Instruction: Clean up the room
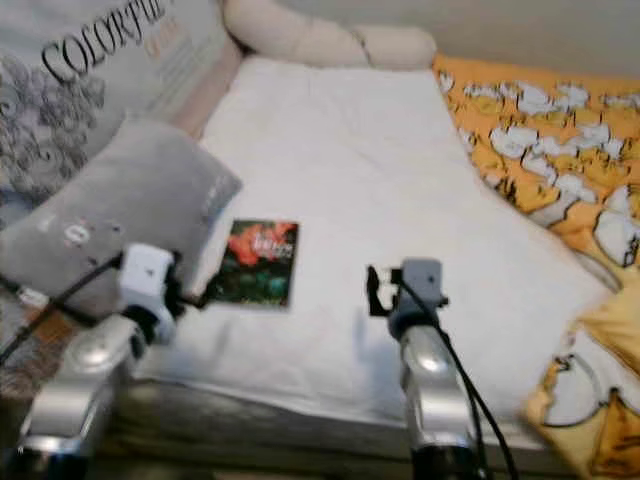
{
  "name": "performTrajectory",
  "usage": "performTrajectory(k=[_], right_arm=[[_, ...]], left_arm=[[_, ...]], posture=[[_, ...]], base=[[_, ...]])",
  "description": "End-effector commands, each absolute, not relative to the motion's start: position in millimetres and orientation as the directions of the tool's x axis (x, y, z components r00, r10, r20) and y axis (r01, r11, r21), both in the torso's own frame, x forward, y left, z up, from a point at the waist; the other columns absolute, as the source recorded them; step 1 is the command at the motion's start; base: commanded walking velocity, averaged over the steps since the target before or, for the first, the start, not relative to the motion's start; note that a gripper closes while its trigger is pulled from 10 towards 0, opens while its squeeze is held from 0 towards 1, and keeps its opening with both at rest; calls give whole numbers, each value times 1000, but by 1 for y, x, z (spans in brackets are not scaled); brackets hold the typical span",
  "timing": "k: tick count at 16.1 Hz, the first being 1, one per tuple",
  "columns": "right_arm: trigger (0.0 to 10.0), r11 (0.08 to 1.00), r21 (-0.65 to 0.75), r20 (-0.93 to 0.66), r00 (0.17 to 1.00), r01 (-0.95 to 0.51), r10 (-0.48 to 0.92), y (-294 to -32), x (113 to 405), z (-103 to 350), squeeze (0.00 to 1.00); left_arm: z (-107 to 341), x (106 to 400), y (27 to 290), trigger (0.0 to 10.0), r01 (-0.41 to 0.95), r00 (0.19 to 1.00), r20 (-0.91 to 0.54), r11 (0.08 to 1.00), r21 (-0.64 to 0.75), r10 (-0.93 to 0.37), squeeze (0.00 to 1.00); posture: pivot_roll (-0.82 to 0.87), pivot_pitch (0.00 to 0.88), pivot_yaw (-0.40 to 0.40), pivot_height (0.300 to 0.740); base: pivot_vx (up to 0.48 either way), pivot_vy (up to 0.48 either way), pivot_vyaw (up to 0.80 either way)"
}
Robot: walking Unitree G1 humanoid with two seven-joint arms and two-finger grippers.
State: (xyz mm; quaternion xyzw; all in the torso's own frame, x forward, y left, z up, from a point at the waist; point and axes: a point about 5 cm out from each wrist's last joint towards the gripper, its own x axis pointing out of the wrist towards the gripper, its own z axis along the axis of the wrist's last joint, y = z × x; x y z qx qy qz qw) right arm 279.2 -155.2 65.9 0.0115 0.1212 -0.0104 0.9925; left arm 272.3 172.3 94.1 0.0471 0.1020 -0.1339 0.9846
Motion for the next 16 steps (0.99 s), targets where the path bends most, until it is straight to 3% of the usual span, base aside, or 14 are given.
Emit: performTrajectory(k=[1, 5, 7, 8, 9, 10, 16], right_arm=[[10000, 998, -6, -256, 964, 67, -66, -165, 276, 64, 1000], [10000, 996, -15, -262, 961, 87, -87, -165, 273, 63, 1000], [10000, 996, -17, -269, 959, 90, -91, -165, 272, 63, 1000], [10000, 996, -21, -272, 958, 85, -88, -164, 272, 62, 820], [10000, 996, -24, -275, 958, 84, -88, -164, 271, 62, 180], [10000, 995, -14, -295, 951, 97, -97, -163, 270, 59, 0], [10000, 995, -12, -301, 948, 100, -99, -161, 270, 60, 0]], left_arm=[[95, 274, 165, 10000, 282, 943, -205, 957, 65, -264, 0], [94, 274, 164, 10000, 272, 945, -206, 960, 62, -254, 0], [95, 277, 165, 10000, 239, 956, -186, 970, 47, -227, 0], [99, 280, 167, 10000, 224, 965, -156, 972, 65, -212, 0], [101, 281, 168, 10000, 218, 968, -145, 973, 72, -206, 0], [106, 283, 169, 10000, 237, 966, -118, 969, 67, -229, 0], [107, 283, 165, 10000, 260, 961, -109, 964, 50, -254, 0]], posture=[[69, 0, -32, 740], [57, 0, -13, 740], [53, 0, -9, 740], [54, 0, -8, 740], [54, 0, -6, 740], [54, 0, -3, 740], [56, 0, 2, 740]], base=[[0, -480, 0], [0, -480, 0], [0, 0, 0], [0, 0, 0], [0, 0, 0], [0, 0, 0], [178, 0, -768]])
